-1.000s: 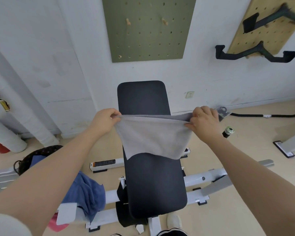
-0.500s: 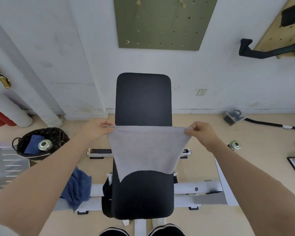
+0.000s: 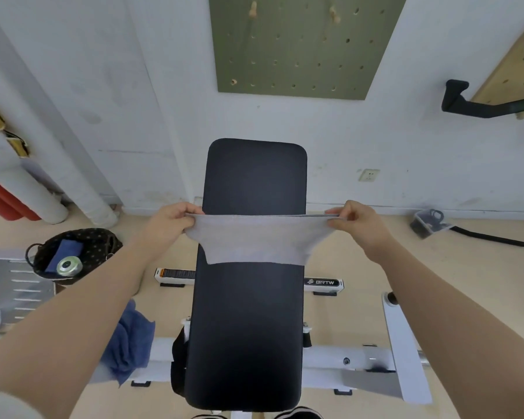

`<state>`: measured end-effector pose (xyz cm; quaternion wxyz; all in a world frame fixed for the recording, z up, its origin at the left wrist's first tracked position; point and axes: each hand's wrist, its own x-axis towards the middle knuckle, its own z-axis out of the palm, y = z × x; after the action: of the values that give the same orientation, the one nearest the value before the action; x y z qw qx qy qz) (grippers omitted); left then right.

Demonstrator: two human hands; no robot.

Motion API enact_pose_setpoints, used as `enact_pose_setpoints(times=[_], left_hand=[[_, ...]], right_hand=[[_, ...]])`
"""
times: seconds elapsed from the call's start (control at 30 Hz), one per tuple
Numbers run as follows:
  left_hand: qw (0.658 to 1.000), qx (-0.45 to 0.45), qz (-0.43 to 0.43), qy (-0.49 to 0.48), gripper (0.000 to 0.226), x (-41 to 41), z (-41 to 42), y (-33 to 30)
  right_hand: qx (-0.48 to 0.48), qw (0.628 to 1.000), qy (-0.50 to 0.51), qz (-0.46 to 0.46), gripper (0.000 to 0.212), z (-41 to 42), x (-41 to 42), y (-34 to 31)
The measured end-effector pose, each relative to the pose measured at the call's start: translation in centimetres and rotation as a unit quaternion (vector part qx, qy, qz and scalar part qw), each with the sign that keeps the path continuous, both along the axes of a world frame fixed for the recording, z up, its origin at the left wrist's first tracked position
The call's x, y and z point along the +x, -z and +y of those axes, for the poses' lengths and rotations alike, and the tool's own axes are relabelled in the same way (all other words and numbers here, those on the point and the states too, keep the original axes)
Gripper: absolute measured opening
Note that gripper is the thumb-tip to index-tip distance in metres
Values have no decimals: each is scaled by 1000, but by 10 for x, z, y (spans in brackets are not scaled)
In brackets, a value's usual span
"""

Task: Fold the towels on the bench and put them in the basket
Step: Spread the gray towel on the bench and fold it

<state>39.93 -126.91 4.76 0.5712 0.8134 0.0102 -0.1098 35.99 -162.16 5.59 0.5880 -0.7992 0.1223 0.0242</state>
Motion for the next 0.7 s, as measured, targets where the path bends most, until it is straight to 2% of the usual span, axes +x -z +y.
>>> enact_pose_setpoints(times=[0.17,0.23,0.33,0.43,0.57,0.63,0.7], left_hand=[[999,-27,14,-24,35,3,4,-3],[999,-18,-6,-46,36,9,2,-6],[995,-3,-36,-88,38,19,-8,-14],[991,-44,-45,-118,37,31,-18,-28],[978,-125,-101,-136,34,44,-20,-63],[969,-193,-99,-122,27,41,-19,-75],[973,-201,-79,-84,25,35,-15,-74]], right_hand=[[139,990,16,14,32,-2,4,1],[123,991,42,15,25,4,12,3],[28,998,49,4,19,13,25,-5],[-2,997,72,-36,11,12,39,-22],[64,987,85,-117,16,6,50,-53],[89,984,69,-138,20,1,49,-63],[89,987,44,-124,21,-6,40,-62]])
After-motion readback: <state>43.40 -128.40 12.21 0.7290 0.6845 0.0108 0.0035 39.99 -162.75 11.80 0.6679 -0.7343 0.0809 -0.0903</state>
